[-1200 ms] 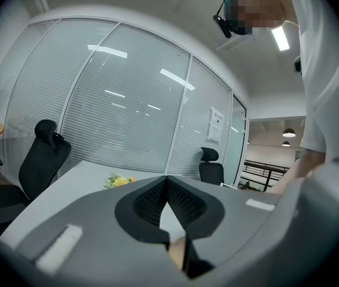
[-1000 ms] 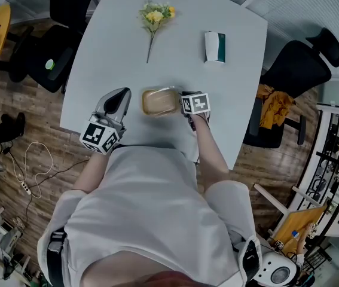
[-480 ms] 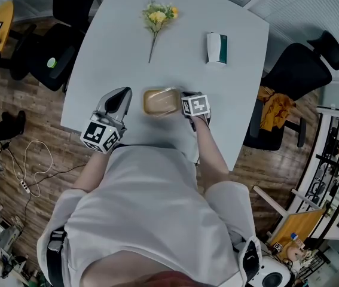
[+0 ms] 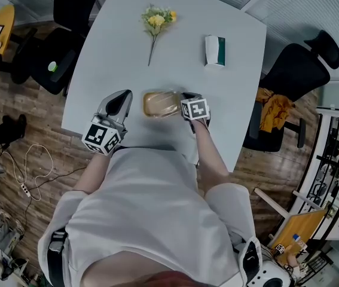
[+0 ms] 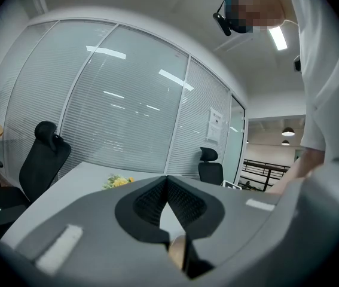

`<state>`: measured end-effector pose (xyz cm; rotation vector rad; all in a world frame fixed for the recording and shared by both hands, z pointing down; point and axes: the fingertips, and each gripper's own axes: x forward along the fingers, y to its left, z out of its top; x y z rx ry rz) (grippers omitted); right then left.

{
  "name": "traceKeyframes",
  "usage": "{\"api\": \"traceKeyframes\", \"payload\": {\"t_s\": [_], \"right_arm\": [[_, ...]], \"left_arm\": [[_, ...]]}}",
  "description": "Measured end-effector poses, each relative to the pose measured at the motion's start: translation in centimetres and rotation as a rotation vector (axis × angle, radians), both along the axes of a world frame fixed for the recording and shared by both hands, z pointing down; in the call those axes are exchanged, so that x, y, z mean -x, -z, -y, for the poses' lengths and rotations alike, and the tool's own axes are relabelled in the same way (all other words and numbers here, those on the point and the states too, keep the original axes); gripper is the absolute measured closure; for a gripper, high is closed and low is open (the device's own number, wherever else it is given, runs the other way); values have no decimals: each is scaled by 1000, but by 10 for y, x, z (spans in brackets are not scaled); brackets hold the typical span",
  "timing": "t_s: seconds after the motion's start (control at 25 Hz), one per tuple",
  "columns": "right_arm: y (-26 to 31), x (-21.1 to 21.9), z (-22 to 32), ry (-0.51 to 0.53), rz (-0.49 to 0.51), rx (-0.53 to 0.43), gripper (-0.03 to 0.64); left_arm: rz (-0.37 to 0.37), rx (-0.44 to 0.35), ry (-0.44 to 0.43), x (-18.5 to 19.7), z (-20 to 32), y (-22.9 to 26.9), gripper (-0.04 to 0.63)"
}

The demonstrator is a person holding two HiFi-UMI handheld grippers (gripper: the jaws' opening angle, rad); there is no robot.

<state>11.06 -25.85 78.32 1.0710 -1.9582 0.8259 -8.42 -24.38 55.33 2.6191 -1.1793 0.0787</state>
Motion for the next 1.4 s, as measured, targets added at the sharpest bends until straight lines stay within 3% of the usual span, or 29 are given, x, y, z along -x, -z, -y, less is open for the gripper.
{"api": "traceKeyframes", "payload": {"t_s": [0.6,1.16,1.4], "right_arm": [[59,8,5,2,-18,-195,594],[188,8,9,-118,10,-539,594],[257,14,1,-185,75,-699,594]], "left_arm": [[-4,-43,2,0,-21,18,586],[-24,-124,1,1,-33,60,586],[-30,-186,-12,-1,-34,88,586]]}}
